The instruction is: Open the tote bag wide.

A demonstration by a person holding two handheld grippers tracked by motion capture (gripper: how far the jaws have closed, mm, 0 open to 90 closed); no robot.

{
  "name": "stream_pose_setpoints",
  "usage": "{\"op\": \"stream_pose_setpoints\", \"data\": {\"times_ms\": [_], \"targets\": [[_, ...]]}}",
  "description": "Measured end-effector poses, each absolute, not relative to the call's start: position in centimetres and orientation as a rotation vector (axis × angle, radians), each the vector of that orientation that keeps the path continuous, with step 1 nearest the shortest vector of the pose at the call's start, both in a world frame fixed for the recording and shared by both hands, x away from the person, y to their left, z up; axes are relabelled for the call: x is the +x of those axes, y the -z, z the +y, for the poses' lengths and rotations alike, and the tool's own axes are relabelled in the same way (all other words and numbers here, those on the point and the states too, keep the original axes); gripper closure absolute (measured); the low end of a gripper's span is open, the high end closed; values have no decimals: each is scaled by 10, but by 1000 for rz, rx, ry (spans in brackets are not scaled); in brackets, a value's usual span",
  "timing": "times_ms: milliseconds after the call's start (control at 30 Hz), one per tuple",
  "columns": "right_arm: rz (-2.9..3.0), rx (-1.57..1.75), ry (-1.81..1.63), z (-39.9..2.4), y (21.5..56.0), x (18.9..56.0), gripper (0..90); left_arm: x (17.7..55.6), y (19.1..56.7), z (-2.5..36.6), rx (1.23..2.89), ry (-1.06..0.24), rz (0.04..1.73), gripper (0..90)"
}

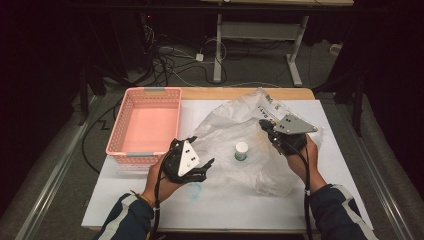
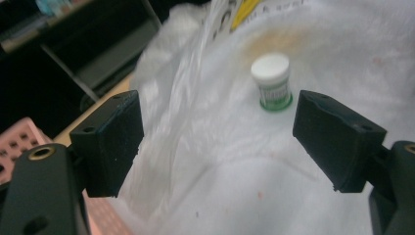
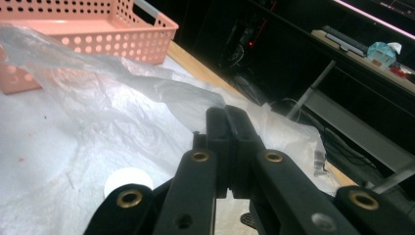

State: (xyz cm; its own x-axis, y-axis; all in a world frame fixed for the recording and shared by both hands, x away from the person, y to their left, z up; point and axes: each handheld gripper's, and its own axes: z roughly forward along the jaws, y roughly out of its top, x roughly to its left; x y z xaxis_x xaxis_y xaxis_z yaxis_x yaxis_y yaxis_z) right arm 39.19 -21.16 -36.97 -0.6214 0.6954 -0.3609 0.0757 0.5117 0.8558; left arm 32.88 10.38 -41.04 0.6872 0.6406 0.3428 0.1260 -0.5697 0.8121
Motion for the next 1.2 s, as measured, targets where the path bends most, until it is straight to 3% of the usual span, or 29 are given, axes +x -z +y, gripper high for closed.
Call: {"op": "stream_pose_setpoints", "data": {"times_ms": [133,333,500,600,633,767,1200], "targets": [[2039,641,-1099,-218,370,393,900,334,417,106,2121,-846,608,183],[2041,672,-1081,-231,370,396,900,349,425,109,2138,-778,676,210],[2049,700,-1089,-236,372,399,900,358,429,108,2151,-731,679,500],[2056,711,-1089,-236,374,401,900,360,431,103,2177,-711,661,608],[2058,710,-1091,-236,374,401,900,360,432,102,2180,-700,654,690],[2072,713,-1099,-235,375,401,838,360,432,98,2190,-697,624,824],[2084,653,-1149,-231,361,367,570,361,434,94,2212,-686,633,858]]}}
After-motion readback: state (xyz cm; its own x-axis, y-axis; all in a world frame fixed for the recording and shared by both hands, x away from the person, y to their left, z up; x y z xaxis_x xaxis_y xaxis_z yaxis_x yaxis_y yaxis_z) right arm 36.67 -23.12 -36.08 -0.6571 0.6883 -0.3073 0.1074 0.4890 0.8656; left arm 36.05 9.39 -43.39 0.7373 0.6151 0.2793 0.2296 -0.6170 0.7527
